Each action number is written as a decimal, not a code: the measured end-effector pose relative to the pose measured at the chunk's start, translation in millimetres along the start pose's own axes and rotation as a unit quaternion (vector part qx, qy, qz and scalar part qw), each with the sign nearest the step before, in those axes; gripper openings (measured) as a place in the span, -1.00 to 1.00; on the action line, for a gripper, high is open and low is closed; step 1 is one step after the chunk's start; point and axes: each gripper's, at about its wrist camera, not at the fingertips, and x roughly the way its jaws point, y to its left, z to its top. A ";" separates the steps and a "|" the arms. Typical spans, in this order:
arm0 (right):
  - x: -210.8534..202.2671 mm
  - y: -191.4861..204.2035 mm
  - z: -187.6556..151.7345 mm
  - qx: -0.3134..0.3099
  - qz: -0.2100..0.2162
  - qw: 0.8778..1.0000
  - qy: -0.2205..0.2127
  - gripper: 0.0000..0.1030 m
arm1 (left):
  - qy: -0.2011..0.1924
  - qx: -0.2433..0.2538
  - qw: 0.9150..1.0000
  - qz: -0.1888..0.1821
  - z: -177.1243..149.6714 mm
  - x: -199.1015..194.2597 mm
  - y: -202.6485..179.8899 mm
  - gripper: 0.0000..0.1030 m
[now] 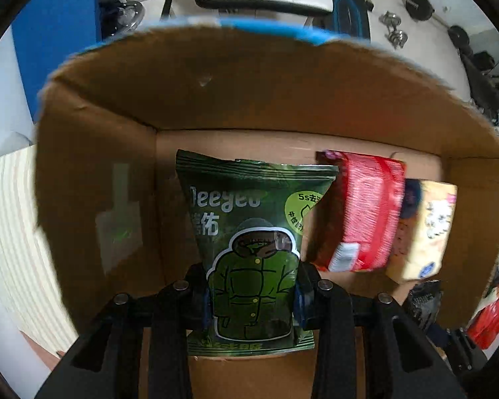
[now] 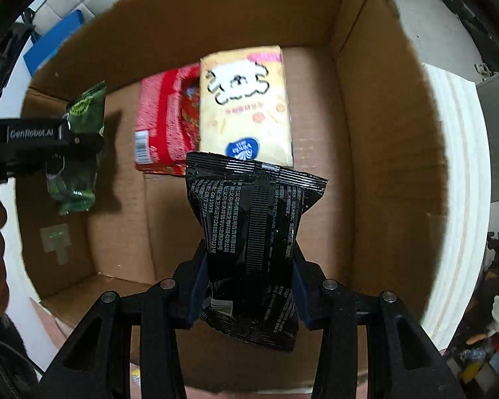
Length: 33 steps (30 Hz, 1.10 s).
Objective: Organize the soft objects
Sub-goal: 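Carry green bag and black bag into the box and release both, then grasp blue-white wipes pack with left gripper while right grasps orange panda bag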
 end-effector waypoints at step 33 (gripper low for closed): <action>-53.8 9.5 -13.1 -0.047 -0.042 0.996 -0.062 1.00 | -0.100 0.037 0.994 0.000 -75.4 -89.7 -20.0 0.99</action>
